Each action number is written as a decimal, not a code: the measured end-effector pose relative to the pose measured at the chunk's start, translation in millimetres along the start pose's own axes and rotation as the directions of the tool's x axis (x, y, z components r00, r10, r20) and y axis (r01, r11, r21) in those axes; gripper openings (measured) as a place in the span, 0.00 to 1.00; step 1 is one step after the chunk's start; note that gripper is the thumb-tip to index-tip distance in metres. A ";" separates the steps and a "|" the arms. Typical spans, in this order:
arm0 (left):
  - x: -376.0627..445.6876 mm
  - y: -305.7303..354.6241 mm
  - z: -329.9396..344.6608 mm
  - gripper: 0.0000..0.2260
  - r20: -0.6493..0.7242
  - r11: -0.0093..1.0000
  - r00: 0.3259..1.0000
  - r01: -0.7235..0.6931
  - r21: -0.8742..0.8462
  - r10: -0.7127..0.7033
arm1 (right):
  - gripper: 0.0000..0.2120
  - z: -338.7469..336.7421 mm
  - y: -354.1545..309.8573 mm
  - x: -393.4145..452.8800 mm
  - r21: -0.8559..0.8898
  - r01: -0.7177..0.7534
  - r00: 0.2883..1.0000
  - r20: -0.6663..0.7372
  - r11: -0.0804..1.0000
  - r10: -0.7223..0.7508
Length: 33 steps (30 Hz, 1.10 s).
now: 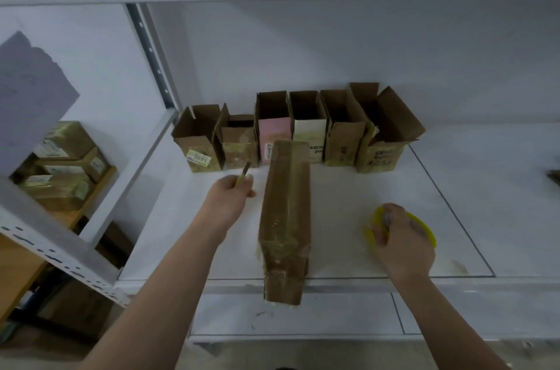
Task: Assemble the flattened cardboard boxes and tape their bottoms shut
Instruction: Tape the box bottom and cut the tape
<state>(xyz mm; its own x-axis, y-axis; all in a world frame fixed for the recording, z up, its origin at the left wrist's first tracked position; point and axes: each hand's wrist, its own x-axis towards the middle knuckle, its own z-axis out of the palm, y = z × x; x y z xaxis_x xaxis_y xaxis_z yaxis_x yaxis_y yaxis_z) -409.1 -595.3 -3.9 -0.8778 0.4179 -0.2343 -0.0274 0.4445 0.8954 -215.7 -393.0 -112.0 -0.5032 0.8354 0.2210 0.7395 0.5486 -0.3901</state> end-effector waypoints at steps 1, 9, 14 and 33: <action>8.6 -16.1 -2.1 0.13 -0.023 0.996 1.000 0.009 0.089 -0.007 | 0.21 4.4 -1.5 -1.8 -0.005 -0.023 0.997 0.071 1.000 0.024; 28.5 -118.9 -5.1 0.13 0.021 0.737 0.999 0.006 0.675 -0.027 | 0.19 -4.0 -34.1 -7.9 0.165 0.199 0.978 -0.105 0.966 -0.183; 3.2 -80.1 -0.1 0.08 -0.091 0.942 0.945 -0.299 0.149 0.314 | 0.18 -23.9 -81.5 -21.0 0.368 0.486 0.872 -0.151 0.793 -0.465; -42.7 -94.9 20.4 0.29 -0.015 0.932 0.938 -0.342 0.123 0.346 | 0.23 12.8 -93.0 -58.9 0.145 0.632 0.774 -0.167 0.761 -0.611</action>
<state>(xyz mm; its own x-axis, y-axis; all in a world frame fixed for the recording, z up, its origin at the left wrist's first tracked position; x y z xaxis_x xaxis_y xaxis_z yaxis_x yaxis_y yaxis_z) -359.3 -639.2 -86.7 -0.8398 0.5344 0.0959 0.3338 0.3689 0.8674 -260.5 -493.6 -100.2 -0.7666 0.3168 0.5586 0.1800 0.9410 -0.2868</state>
